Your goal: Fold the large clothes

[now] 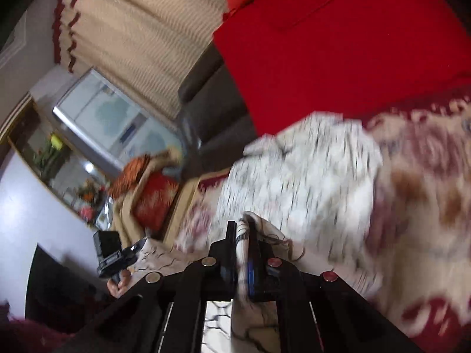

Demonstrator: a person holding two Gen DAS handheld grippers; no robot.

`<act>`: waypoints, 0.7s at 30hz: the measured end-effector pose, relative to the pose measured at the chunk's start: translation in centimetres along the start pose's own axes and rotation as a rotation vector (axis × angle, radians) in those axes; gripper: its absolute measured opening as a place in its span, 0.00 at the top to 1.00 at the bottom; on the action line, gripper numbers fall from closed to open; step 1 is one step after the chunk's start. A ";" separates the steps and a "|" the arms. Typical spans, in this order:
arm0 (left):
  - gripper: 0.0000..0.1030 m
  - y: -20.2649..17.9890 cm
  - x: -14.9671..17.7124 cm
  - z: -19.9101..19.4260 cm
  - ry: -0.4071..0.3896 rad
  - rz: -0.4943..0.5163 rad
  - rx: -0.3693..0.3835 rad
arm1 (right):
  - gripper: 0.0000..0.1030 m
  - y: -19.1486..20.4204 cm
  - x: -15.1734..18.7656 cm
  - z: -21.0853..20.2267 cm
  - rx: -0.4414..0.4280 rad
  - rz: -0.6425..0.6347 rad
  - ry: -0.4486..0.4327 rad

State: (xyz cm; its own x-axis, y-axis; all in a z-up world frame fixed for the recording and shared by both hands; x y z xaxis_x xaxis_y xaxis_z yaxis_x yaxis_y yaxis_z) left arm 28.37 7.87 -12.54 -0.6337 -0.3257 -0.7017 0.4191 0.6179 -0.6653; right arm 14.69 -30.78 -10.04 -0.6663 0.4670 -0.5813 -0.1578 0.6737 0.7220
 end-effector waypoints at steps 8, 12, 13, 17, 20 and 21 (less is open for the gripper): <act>0.95 9.3 -6.6 11.0 0.082 -0.156 -0.192 | 0.95 -7.5 -9.8 4.8 0.142 0.123 -0.138; 0.91 17.0 -4.0 15.9 0.205 -0.298 -0.383 | 0.90 -15.4 -11.8 7.3 0.273 0.338 -0.192; 0.91 17.9 -2.9 16.5 0.227 -0.309 -0.412 | 0.90 -17.0 -11.6 7.5 0.302 0.388 -0.197; 0.90 18.0 -1.8 15.9 0.163 -0.293 -0.429 | 0.44 -20.8 -10.8 5.9 0.387 0.485 -0.258; 0.89 16.7 -2.5 14.6 0.104 -0.281 -0.407 | 0.31 -18.7 -10.5 4.7 0.376 0.373 -0.285; 0.88 16.3 -3.0 14.2 0.086 -0.287 -0.394 | 0.31 -17.8 -10.4 4.8 0.370 0.325 -0.267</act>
Point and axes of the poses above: each gripper's, at about its wrist camera, not at the fingertips, and z roughly the way its jaws point, y to its left, x to its underside, the point moved 9 cm from there along z, roughly the way its jaws point, and after that the axes turned 12 degrees about -y, right-handed, at the moved point
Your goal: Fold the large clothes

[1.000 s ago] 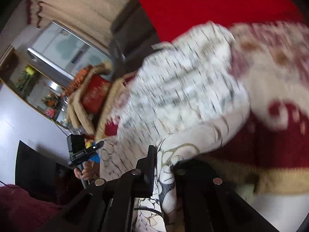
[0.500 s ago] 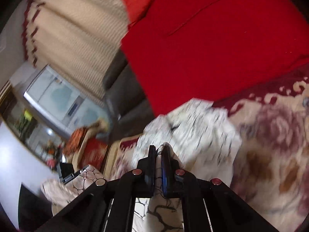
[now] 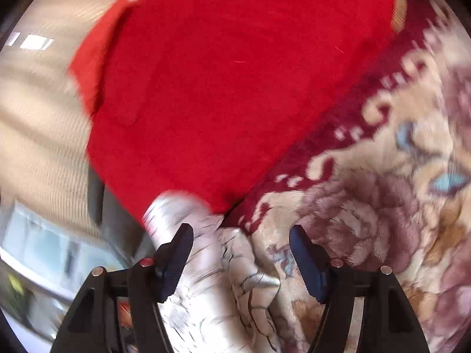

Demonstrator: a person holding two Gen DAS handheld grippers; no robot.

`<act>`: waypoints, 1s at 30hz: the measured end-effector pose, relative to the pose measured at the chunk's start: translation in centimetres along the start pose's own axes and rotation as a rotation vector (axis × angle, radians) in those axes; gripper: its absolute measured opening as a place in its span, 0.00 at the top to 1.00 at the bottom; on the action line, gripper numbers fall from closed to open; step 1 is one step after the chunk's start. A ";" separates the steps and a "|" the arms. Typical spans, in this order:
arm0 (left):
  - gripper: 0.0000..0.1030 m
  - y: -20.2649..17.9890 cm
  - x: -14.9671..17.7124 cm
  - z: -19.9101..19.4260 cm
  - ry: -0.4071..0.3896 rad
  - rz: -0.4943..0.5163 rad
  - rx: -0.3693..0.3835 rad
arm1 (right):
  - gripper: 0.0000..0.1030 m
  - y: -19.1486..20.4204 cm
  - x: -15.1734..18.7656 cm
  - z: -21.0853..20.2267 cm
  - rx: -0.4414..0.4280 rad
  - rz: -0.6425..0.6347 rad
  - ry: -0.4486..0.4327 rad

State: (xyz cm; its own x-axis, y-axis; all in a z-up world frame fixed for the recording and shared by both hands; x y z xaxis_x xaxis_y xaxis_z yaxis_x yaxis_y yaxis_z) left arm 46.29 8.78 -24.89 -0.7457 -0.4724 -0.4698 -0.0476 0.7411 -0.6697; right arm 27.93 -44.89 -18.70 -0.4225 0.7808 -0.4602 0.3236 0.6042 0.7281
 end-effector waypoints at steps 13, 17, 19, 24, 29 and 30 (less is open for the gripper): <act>0.22 -2.4 -3.1 -5.8 -0.218 -0.032 0.003 | 0.35 9.1 11.7 6.9 0.051 -0.513 0.268; 0.22 -6.6 3.2 -2.1 -0.067 0.347 -0.117 | 0.45 5.4 12.7 9.8 0.195 -0.498 0.278; 0.22 -6.9 5.1 -0.4 -0.033 0.470 -0.204 | 0.45 5.8 12.3 9.2 0.192 -0.478 0.247; 0.22 -3.0 5.7 2.0 0.007 0.475 -0.406 | 0.45 7.8 10.8 5.6 0.148 -0.542 0.141; 0.15 1.0 6.2 2.7 0.053 0.412 -0.460 | 0.45 5.6 10.5 5.4 0.236 -0.558 0.166; 0.14 1.4 6.1 2.5 0.060 0.395 -0.462 | 0.45 3.8 10.9 6.2 0.285 -0.535 0.205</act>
Point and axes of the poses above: each gripper's, at about its wrist camera, not at the fingertips, and z roughly the way its jaws point, y to its left, x to its underside, the point moved 9 cm from there along z, roughly the way its jaws point, and after that the axes turned 12 degrees about -y, right-handed, at the moved point
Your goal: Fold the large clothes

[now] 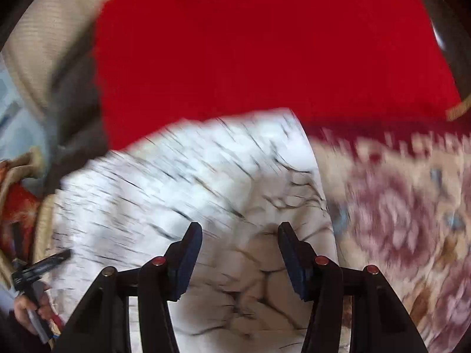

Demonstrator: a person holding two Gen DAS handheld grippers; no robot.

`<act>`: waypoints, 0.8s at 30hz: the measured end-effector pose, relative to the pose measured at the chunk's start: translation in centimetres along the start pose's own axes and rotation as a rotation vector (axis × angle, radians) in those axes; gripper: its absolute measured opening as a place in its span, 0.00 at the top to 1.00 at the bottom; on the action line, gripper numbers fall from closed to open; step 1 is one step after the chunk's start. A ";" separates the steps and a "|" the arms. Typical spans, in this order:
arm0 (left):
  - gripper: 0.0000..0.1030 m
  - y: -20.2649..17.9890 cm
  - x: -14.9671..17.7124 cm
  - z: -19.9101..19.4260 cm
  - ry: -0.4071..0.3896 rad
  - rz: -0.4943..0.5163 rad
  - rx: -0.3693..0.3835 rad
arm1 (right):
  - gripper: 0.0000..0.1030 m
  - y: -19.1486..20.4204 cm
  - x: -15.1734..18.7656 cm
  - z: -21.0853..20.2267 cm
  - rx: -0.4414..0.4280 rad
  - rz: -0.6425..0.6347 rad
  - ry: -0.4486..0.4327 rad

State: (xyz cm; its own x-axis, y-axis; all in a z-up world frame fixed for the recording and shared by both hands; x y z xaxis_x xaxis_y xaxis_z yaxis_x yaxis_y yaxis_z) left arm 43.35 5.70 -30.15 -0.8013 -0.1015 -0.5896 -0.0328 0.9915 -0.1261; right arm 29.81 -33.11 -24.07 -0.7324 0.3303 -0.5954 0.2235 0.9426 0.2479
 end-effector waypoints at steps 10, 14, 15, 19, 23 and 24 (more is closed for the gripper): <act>0.15 0.8 0.7 -8.3 -0.114 0.053 0.004 | 0.45 0.4 0.1 -5.4 -0.081 0.068 -0.077; 0.15 1.0 1.7 -11.0 -0.155 0.021 -0.005 | 0.45 2.0 1.4 -8.6 -0.166 0.063 -0.114; 0.15 1.7 2.2 -11.6 -0.159 0.008 -0.011 | 0.45 2.4 2.0 -9.4 -0.187 0.060 -0.114; 0.14 3.3 4.9 -11.4 -0.142 -0.060 -0.023 | 0.47 3.0 4.6 -8.9 -0.220 0.096 -0.078; 0.14 3.9 7.3 -9.0 -0.022 -0.114 -0.028 | 0.55 1.7 6.0 -6.6 -0.188 0.178 -0.010; 0.14 4.0 7.7 -8.2 0.007 -0.125 -0.024 | 0.55 1.6 5.9 -6.6 -0.188 0.190 -0.005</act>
Point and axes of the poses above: each gripper's, at about its wrist camera, not at the fingertips, and z roughly the way its jaws point, y to its left, x to its underside, the point moved 9 cm from there along z, roughly the way its jaws point, and after that the axes turned 12 degrees about -y, right-handed, at the moved point
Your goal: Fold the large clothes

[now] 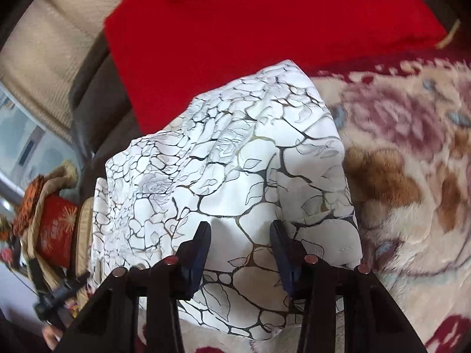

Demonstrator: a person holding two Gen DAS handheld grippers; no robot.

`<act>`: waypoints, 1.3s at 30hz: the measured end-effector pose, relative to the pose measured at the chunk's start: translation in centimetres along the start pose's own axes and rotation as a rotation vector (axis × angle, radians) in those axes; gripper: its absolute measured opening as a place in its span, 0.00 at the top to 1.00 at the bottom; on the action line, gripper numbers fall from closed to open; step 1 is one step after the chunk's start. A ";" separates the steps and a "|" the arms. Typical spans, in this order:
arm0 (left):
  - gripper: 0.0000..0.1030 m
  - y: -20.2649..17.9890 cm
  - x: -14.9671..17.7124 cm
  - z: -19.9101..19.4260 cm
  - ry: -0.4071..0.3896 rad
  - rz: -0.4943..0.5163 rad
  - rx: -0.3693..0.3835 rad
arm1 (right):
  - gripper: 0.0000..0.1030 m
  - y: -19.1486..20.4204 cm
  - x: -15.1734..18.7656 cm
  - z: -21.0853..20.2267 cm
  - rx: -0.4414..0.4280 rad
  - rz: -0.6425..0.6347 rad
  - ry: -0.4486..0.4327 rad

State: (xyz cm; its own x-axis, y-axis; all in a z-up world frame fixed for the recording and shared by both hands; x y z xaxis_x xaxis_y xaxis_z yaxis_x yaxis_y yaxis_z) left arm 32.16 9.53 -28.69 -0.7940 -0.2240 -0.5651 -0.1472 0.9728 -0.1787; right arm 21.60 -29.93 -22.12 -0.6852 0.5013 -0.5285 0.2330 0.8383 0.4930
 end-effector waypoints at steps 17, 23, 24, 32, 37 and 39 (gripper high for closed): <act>0.14 -11.3 -6.5 -3.7 -0.219 0.070 -0.004 | 0.54 5.2 -4.7 -1.1 -0.087 0.072 -0.147; 0.14 -14.1 -4.1 4.1 -0.060 0.100 -0.109 | 0.57 3.1 -2.1 4.4 -0.012 0.076 -0.006; 0.14 -14.0 -4.0 5.0 -0.047 0.101 -0.129 | 0.57 3.3 -2.3 4.4 -0.015 0.070 -0.008; 0.13 -13.8 -5.9 5.5 -0.112 0.026 -0.142 | 0.56 5.8 -5.4 5.3 -0.065 -0.024 -0.096; 0.13 -13.0 -6.0 7.1 -0.086 0.048 -0.162 | 0.56 2.5 -5.8 8.7 -0.014 0.093 -0.017; 0.13 -12.8 -6.0 7.1 -0.085 0.051 -0.152 | 0.56 2.1 -5.9 8.7 -0.037 0.133 -0.018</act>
State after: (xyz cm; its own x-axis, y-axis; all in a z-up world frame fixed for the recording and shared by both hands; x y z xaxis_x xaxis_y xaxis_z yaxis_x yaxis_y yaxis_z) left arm 43.00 -2.04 -28.70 -0.7511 -0.1720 -0.6374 -0.2008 0.9792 -0.0276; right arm 32.14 -29.21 -24.03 -0.6372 0.6115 -0.4690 0.2954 0.7559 0.5843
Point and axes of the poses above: each gripper's, at about its wrist camera, not at the fingertips, and z roughly the way its jaws point, y to its left, x to its underside, the point moved 9 cm from there along z, roughly the way its jaws point, and after that the axes turned 12 degrees about -y, right-handed, at the moved point
